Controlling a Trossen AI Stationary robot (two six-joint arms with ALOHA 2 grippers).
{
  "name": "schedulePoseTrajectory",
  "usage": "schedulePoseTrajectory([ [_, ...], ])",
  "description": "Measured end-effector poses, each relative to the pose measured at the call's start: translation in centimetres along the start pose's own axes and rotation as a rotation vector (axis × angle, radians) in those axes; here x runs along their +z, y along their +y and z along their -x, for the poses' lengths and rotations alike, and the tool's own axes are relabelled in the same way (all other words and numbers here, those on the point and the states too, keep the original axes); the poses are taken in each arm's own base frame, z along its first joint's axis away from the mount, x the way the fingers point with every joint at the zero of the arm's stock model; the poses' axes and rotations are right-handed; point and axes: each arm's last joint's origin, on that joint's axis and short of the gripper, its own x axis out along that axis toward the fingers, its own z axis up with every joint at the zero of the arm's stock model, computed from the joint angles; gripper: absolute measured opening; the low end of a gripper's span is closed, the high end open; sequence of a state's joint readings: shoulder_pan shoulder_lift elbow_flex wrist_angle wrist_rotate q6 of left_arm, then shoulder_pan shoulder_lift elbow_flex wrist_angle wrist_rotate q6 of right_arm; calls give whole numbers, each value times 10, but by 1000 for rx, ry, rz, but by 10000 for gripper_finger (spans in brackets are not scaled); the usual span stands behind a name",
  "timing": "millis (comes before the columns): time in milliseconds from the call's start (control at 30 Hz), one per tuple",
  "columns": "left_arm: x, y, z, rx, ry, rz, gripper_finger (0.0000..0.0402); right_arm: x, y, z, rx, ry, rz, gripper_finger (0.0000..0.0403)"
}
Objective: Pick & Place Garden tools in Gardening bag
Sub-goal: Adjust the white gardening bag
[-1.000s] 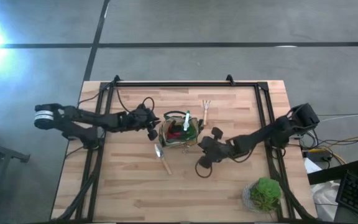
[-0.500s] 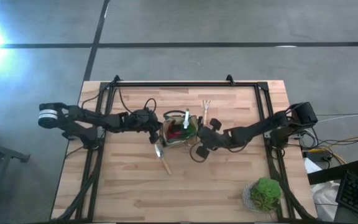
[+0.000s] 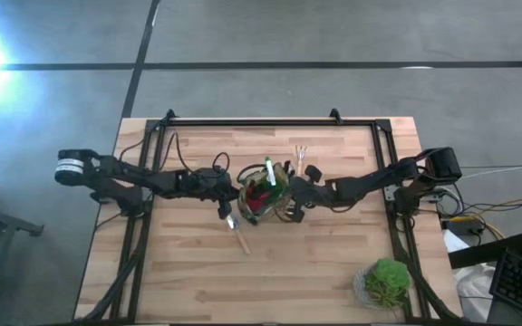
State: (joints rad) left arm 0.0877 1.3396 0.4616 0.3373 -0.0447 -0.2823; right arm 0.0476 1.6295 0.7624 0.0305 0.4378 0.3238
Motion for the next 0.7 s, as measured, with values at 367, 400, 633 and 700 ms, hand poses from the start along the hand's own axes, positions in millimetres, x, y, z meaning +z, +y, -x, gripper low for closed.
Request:
schedulePoseTrajectory([
  [367,1,-30,2,-104,0,24,64,6,-17,-8,16,15,13,8],
  [400,1,-32,2,-113,-1,28,64,6,-18,-8,22,18,12,8],
  [633,-2,-43,1,-153,18,54,64,9,-27,-12,39,23,20,8],
  [700,-4,-45,-2,-161,19,57,64,10,-30,-13,43,16,20,8],
])
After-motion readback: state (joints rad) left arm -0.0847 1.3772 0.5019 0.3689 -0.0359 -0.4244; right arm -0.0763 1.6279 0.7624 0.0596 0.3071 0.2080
